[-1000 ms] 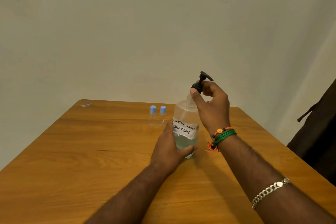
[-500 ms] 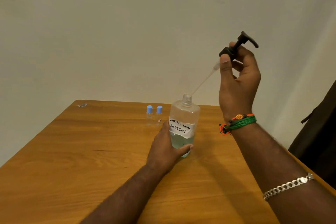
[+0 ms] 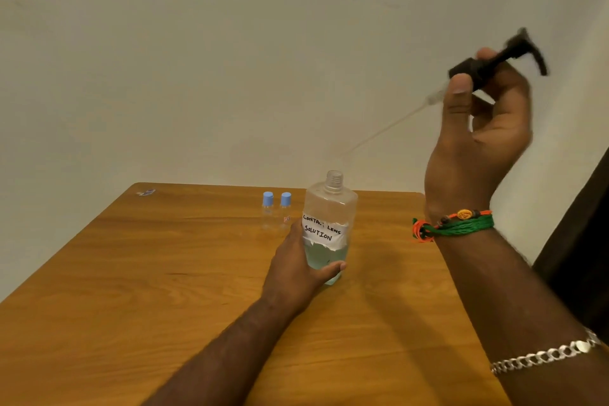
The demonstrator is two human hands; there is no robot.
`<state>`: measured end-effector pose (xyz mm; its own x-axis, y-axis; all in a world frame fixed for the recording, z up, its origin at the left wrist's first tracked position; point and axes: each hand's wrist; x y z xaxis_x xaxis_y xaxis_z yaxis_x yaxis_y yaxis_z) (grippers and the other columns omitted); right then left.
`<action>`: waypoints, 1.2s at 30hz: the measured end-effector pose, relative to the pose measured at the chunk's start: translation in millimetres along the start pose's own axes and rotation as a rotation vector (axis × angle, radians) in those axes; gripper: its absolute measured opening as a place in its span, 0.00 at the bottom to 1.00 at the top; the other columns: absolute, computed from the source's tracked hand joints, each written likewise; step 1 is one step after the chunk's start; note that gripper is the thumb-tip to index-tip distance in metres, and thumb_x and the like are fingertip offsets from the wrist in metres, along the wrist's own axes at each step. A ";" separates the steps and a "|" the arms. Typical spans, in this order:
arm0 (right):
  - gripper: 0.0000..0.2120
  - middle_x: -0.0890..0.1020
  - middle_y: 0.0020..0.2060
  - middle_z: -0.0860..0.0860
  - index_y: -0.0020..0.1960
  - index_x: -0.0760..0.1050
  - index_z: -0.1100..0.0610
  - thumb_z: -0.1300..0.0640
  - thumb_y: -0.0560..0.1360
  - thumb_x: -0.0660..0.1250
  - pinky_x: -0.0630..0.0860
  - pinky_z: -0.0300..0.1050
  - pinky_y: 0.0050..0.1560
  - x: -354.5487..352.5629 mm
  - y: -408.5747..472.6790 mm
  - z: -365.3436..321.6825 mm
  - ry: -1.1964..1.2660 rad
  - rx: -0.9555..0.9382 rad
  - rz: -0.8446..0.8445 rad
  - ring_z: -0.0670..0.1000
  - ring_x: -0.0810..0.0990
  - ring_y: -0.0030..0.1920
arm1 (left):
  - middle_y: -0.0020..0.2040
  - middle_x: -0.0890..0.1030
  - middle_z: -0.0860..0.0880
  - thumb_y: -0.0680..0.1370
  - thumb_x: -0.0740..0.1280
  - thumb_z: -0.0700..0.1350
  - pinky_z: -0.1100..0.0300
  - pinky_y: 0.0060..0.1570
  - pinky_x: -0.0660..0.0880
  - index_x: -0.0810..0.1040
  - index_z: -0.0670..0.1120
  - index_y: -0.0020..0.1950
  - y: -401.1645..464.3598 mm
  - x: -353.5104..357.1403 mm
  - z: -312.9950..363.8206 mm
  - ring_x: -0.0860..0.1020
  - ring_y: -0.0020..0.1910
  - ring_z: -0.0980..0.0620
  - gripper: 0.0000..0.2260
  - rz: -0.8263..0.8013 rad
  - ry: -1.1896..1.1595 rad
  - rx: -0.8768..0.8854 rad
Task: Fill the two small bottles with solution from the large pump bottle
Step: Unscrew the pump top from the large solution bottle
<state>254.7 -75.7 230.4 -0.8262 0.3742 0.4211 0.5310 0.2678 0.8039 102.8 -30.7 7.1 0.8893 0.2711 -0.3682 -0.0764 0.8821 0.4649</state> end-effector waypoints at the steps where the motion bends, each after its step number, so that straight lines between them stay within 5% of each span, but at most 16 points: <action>1: 0.17 0.80 0.58 0.60 0.65 0.73 0.66 0.58 0.79 0.69 0.78 0.36 0.46 -4.3 1.6 1.0 0.022 -0.001 0.028 0.44 0.82 0.52 | 0.74 0.75 0.61 0.67 0.84 0.61 0.57 0.70 0.76 0.65 0.59 0.77 0.0 -0.3 0.0 0.74 0.71 0.60 0.44 -0.001 0.000 -0.002; 4: 0.17 0.81 0.57 0.60 0.62 0.75 0.62 0.57 0.76 0.72 0.81 0.55 0.49 -23.9 -0.5 16.9 0.024 0.070 0.104 0.62 0.82 0.56 | 0.72 0.77 0.62 0.68 0.83 0.61 0.53 0.68 0.78 0.66 0.60 0.76 -1.2 -0.8 0.1 0.76 0.70 0.60 0.42 -0.002 -0.013 -0.011; 6: 0.15 0.81 0.54 0.56 0.58 0.75 0.59 0.58 0.73 0.74 0.80 0.60 0.50 -39.9 -9.8 34.4 0.027 0.171 0.125 0.66 0.81 0.55 | 0.72 0.77 0.62 0.68 0.83 0.62 0.53 0.66 0.79 0.66 0.59 0.77 -1.5 -0.6 0.9 0.77 0.69 0.59 0.42 -0.002 0.000 -0.010; 13: 0.13 0.82 0.41 0.49 0.44 0.76 0.59 0.64 0.68 0.79 0.77 0.32 0.38 -96.6 -70.9 114.7 -0.271 0.459 -0.018 0.37 0.81 0.38 | 0.67 0.79 0.63 0.66 0.85 0.59 0.53 0.62 0.80 0.69 0.59 0.72 6.6 5.8 3.2 0.79 0.65 0.59 0.40 -0.008 -0.028 -0.034; 18: 0.13 0.83 0.38 0.53 0.36 0.76 0.54 0.59 0.65 0.81 0.84 0.54 0.37 -127.5 -104.1 157.3 -0.649 0.644 -0.276 0.55 0.84 0.38 | 0.64 0.80 0.62 0.64 0.86 0.56 0.52 0.62 0.81 0.70 0.60 0.69 18.2 23.8 6.9 0.79 0.64 0.57 0.39 -0.026 -0.088 -0.069; 24: 0.13 0.81 0.38 0.49 0.31 0.75 0.54 0.59 0.62 0.80 0.72 0.37 0.38 -137.9 -110.7 165.1 -0.842 0.595 -0.443 0.51 0.80 0.41 | 0.65 0.79 0.61 0.66 0.86 0.55 0.53 0.61 0.81 0.70 0.59 0.70 25.5 40.7 6.1 0.79 0.64 0.56 0.38 -0.028 -0.102 -0.070; 36: 0.16 0.80 0.42 0.48 0.45 0.74 0.51 0.59 0.65 0.80 0.81 0.46 0.41 -138.5 -110.4 157.3 -0.897 0.603 -0.513 0.49 0.80 0.42 | 0.64 0.75 0.66 0.68 0.85 0.55 0.67 0.53 0.73 0.68 0.62 0.72 21.5 48.2 6.1 0.76 0.64 0.59 0.38 -0.007 -0.105 -0.084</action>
<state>340.0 -17.5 17.3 -0.6688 0.5241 -0.5272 0.3788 0.8505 0.3649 146.8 -1.0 4.2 0.9319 0.2272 -0.2828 -0.1040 0.9142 0.3917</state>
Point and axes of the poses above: each hand's wrist, its own y-axis towards the middle knuckle, its own x-axis out of the palm, z = x × y
